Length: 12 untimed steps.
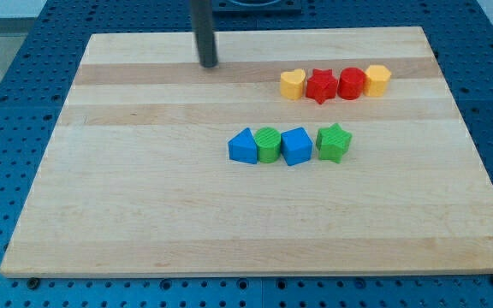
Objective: Move the red star to the top of the green star
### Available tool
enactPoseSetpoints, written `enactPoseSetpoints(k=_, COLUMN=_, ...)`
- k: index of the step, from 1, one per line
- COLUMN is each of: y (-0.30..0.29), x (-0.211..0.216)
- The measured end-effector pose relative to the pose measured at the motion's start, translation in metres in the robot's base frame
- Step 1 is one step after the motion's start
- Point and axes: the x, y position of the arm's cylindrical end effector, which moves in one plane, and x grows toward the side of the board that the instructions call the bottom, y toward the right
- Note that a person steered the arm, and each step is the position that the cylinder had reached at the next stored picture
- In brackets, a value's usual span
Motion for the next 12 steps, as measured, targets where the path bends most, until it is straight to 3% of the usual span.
enactPoseSetpoints(k=2, y=0.078, x=-0.015)
enactPoseSetpoints(k=5, y=0.125, x=-0.013)
enactPoseSetpoints(k=6, y=0.151, x=0.000)
enactPoseSetpoints(k=9, y=0.151, x=0.081)
enactPoseSetpoints(k=12, y=0.151, x=0.131)
